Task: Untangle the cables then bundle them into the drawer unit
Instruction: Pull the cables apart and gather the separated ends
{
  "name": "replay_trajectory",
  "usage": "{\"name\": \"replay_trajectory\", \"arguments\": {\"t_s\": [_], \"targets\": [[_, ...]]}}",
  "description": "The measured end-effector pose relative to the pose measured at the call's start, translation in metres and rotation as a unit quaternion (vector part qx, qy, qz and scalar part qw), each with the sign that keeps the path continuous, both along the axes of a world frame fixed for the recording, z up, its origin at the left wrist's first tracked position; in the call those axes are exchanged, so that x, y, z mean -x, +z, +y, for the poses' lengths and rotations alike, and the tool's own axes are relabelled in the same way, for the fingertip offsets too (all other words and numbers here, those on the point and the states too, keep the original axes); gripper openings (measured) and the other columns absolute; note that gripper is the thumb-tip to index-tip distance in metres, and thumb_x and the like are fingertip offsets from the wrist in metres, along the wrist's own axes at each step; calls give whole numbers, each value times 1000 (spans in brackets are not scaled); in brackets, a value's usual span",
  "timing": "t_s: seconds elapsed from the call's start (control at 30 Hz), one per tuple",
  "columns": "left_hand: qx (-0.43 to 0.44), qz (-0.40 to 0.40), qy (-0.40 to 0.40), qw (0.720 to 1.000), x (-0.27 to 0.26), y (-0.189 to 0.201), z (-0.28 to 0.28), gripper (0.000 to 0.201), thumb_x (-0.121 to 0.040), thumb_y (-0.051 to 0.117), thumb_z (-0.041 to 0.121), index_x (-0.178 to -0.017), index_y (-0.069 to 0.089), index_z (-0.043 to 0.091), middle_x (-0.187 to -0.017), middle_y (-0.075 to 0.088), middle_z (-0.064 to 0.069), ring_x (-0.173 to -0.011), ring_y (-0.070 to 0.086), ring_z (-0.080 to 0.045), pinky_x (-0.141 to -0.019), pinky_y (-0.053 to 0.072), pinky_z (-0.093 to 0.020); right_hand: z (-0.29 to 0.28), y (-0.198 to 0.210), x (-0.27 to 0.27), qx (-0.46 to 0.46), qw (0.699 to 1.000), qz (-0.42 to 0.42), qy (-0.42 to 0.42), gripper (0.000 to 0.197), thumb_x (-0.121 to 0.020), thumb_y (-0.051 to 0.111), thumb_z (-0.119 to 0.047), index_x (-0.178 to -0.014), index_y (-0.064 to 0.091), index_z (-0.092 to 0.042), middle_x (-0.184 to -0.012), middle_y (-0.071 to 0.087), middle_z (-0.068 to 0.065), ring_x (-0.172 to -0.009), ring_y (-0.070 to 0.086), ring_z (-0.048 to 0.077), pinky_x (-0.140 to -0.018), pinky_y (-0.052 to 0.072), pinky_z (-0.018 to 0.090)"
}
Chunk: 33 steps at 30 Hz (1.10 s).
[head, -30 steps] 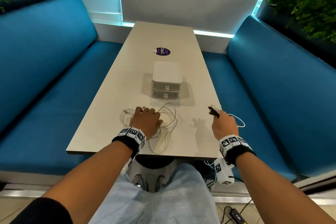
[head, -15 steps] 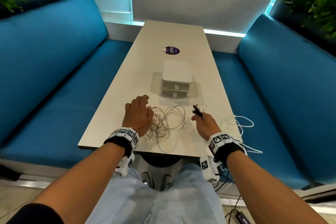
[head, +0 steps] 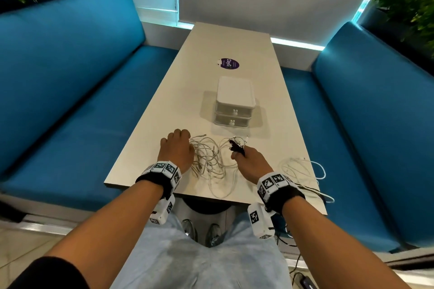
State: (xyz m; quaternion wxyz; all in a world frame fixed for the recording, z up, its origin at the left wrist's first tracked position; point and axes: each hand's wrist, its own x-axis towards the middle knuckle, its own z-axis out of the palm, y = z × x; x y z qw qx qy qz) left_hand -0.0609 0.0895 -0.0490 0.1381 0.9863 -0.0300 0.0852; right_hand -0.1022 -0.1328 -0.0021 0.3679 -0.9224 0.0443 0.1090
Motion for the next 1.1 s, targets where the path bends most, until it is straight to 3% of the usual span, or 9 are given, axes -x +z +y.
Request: {"name": "replay_trajectory", "arguments": {"t_s": [0.13,0.2,0.27,0.4,0.57,0.67,0.73,0.87,1.1], "targets": [[-67,36,-8,997,-11,3,5,40,-96,46,22,-137,43,20,-135,46,-5,-121,42,-29,-97,33,-43,0,-5,-2,-7,1000,5,1,26,-96,45,-27,-100,65,-13,-89,65,6,-78,59,25,-68,43,35],[-94,69,-5,993,-14,1,6,32,-96,44,19,-127,50,20,-130,49,-5,-118,42,-30,-94,32,-43,-2,-7,-2,-15,1000,1,-3,26,-99,41,-25,-96,67,-18,-85,60,0,-73,55,20,-65,39,31],[-109,81,-3,991,-15,-2,7,26,-96,44,18,-118,56,21,-123,51,-4,-114,42,-29,-92,32,-42,-3,-9,-3,-22,1000,1,-4,27,-100,40,-24,-94,66,-20,-79,57,-3,-73,53,21,-69,39,30],[-124,57,-5,991,-15,-5,7,20,-94,47,17,-110,58,22,-114,54,-3,-108,45,-27,-86,30,-40,-3,-12,-2,-36,999,5,-9,27,-100,40,-25,-92,65,-20,-81,57,-2,-77,54,21,-74,43,33],[-76,23,-7,997,-16,5,8,13,-99,44,27,-100,56,20,-103,62,0,-100,50,-26,-84,30,-40,1,-16,-2,-65,997,4,-36,24,-99,39,-25,-83,57,-25,-81,59,1,-73,55,23,-75,48,41],[-8,1,-6,1000,-17,15,7,15,-101,40,27,-95,52,19,-93,66,-1,-90,51,-26,-86,33,-41,1,-14,-3,-66,997,-4,-49,23,-99,37,-24,-90,58,-22,-84,61,2,-73,56,23,-71,47,37],[35,-17,-3,999,-20,21,7,14,-100,46,29,-94,54,21,-98,63,0,-92,52,-26,-87,35,-41,0,-12,-4,-61,996,-17,-55,24,-100,37,-23,-96,60,-18,-88,62,4,-79,59,25,-72,44,33],[69,-59,-4,996,-25,35,2,14,-94,62,36,-90,63,23,-106,56,0,-101,51,-24,-87,34,-40,-2,-6,-6,-62,996,-29,-58,23,-100,37,-19,-100,60,-16,-94,63,6,-89,60,28,-77,44,34],[96,-108,-41,989,-18,59,-18,10,-91,65,37,-88,65,28,-97,52,4,-94,49,-20,-83,32,-35,-4,1,-5,-56,994,-58,-68,22,-101,38,-19,-102,59,-16,-96,59,3,-87,53,23,-74,36,30]]}}
